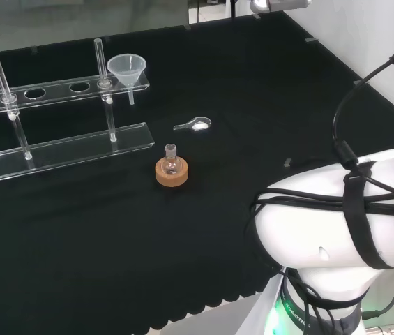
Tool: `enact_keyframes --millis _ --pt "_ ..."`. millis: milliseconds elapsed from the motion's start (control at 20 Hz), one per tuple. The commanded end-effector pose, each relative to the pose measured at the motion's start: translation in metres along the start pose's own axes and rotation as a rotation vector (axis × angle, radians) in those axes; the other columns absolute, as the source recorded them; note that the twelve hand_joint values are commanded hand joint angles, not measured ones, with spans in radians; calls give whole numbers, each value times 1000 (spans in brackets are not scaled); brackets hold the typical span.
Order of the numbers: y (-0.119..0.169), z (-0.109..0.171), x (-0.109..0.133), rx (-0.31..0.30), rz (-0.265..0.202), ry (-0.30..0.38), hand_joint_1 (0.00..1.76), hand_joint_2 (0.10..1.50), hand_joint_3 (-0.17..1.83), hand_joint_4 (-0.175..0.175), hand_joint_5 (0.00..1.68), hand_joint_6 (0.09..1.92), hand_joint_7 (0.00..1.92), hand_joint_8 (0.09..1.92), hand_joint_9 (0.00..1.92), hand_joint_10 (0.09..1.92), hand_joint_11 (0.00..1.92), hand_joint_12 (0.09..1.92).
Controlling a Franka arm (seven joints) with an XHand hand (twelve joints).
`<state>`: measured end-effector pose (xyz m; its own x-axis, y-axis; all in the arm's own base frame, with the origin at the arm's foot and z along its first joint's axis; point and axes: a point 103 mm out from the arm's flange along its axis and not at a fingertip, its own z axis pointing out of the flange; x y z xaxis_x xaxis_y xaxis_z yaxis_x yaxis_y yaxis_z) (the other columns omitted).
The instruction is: Pick up the funnel from the transparent funnel stand.
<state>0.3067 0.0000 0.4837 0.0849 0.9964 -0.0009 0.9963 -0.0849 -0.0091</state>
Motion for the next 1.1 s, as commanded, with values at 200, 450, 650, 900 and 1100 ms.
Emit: enact_keyframes --millis 200,450,650,900,1100 --pt "1 -6 -36 -12 6 34 9 1161 372 6 169 87 0 329 80 686 147 1358" --pt "2 -7 -39 -12 7 36 0 1166 379 8 169 87 0 323 78 682 146 1356" --pt "5 -5 -28 -6 18 2 0 1165 381 7 169 87 0 323 79 681 145 1356" --pt "28 11 26 3 37 -31 0 1162 383 7 170 87 0 324 82 680 145 1357" --pt "45 21 25 12 70 2 0 1161 385 7 171 87 0 326 86 680 146 1358"
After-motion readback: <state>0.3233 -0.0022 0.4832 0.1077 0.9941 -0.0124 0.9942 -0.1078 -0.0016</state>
